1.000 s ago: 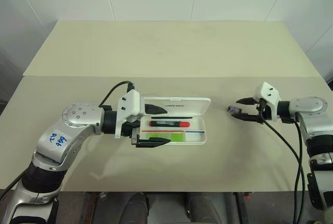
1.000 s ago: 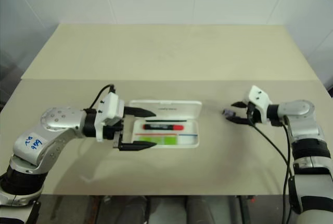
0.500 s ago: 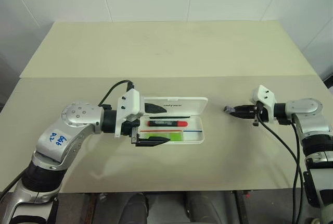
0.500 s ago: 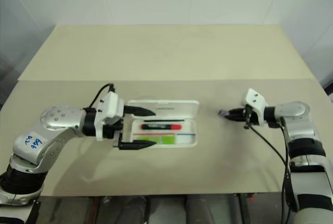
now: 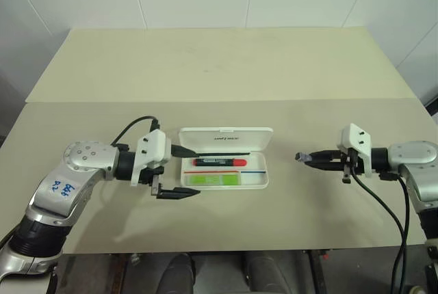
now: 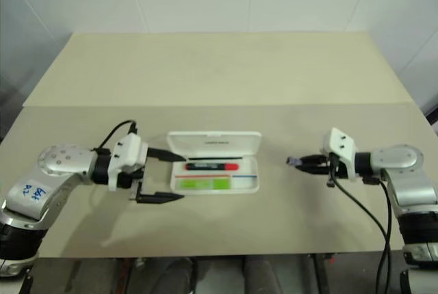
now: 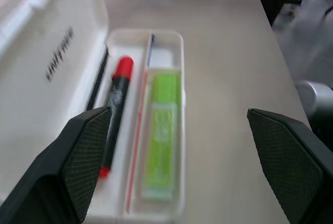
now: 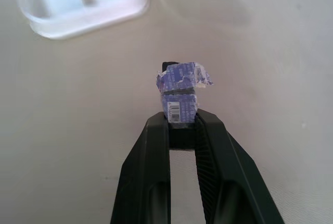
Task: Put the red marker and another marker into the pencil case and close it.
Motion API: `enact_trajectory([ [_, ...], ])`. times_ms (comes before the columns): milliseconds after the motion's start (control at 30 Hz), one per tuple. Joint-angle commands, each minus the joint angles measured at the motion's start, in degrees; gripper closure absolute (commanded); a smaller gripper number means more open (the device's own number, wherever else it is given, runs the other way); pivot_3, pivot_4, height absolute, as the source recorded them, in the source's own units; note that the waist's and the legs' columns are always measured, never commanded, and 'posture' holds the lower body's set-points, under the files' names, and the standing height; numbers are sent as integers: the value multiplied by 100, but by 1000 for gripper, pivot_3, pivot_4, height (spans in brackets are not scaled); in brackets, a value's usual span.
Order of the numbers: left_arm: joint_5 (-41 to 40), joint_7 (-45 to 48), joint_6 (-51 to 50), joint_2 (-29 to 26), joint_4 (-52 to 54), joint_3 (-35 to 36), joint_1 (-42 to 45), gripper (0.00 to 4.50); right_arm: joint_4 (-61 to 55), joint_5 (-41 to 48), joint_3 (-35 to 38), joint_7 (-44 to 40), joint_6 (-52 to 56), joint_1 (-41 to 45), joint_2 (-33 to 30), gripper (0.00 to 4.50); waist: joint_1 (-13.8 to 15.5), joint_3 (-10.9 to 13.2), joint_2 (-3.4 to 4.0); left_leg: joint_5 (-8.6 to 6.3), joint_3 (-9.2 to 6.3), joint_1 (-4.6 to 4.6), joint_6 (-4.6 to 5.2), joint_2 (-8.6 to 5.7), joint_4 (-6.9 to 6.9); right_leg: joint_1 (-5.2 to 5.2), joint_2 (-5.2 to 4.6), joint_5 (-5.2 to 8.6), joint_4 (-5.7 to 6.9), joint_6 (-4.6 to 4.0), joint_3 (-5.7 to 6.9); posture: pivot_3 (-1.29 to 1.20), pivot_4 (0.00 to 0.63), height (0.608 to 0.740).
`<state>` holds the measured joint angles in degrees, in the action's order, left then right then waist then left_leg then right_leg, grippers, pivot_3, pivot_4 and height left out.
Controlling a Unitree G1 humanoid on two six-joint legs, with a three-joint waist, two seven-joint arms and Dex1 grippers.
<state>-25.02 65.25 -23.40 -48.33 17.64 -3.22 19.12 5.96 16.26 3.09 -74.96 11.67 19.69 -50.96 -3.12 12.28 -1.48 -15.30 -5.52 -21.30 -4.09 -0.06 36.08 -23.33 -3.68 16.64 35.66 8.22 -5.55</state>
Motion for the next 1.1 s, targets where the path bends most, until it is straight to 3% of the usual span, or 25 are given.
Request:
enact_trajectory([
  [33, 89, 86, 317, -43, 12, 125, -93, 0, -1023, 427, 235, 186, 466, -248, -46, 4174, 5, 0, 0, 0, 0, -2, 0, 0, 1, -1, 0, 0, 0, 0, 0, 0, 150, 740],
  [367, 170, 130, 618, -40, -95, 129, -261, 0, -2299, 827, -292, 755, 1267, -233, 444, 4174, 4, 0, -1, 0, 1, -2, 0, 0, 3, 0, 0, 0, -5, -1, -1, 0, 150, 740],
  [700, 184, 21, 650, -6, -25, 171, -380, 0, -2024, 566, -925, 863, 1182, 140, 893, 4174, 17, 0, -1, -2, -1, -4, 4, 0, -2, -3, -1, 0, -6, -1, 0, 0, 150, 740],
  [1100, 151, -124, 598, 36, 108, 158, -434, 0, -1364, 128, -1319, 623, 598, 280, 990, 4174, 11, 0, -1, -2, 0, -4, 4, 0, -2, -3, -1, 0, -5, -1, 1, 0, 150, 740],
])
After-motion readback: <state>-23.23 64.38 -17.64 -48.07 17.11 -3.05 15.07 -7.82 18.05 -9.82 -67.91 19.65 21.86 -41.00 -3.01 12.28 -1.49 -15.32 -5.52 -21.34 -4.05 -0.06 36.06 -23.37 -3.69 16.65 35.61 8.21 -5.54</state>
